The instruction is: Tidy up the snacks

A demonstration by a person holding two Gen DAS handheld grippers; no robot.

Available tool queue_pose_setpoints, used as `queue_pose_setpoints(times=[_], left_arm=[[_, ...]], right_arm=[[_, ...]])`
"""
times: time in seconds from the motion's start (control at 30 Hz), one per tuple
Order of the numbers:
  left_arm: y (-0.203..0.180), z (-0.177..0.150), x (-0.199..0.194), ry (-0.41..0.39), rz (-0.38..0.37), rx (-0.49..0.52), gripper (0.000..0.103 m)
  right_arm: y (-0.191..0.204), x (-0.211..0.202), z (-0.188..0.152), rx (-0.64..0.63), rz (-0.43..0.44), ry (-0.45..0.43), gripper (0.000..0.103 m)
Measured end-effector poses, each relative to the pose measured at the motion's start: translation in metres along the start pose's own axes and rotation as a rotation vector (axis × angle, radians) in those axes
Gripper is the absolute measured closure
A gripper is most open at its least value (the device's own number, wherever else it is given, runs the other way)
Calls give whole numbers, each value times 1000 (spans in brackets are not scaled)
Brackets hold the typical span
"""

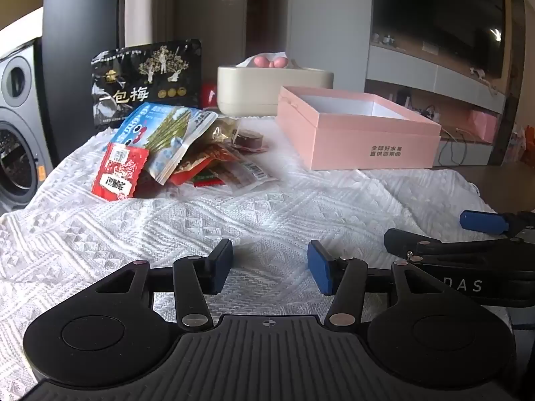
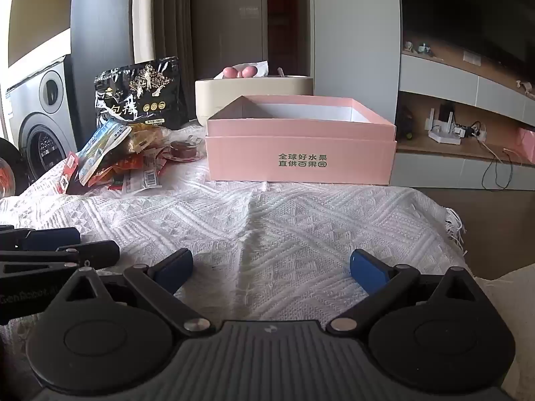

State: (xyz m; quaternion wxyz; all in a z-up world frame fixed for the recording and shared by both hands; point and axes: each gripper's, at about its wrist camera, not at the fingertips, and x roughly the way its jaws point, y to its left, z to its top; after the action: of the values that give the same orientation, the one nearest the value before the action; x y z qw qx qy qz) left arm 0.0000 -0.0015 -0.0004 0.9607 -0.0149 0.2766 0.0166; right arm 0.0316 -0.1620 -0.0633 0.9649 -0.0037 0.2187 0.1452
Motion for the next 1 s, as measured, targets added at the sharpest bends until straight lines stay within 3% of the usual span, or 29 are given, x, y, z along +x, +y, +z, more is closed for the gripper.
queue_pose_setpoints(times=[1.0], left_arm=[[0,0,0,-8,0,-1,47]], right_arm=[[0,-2,-2,-7,-3,-2,3]])
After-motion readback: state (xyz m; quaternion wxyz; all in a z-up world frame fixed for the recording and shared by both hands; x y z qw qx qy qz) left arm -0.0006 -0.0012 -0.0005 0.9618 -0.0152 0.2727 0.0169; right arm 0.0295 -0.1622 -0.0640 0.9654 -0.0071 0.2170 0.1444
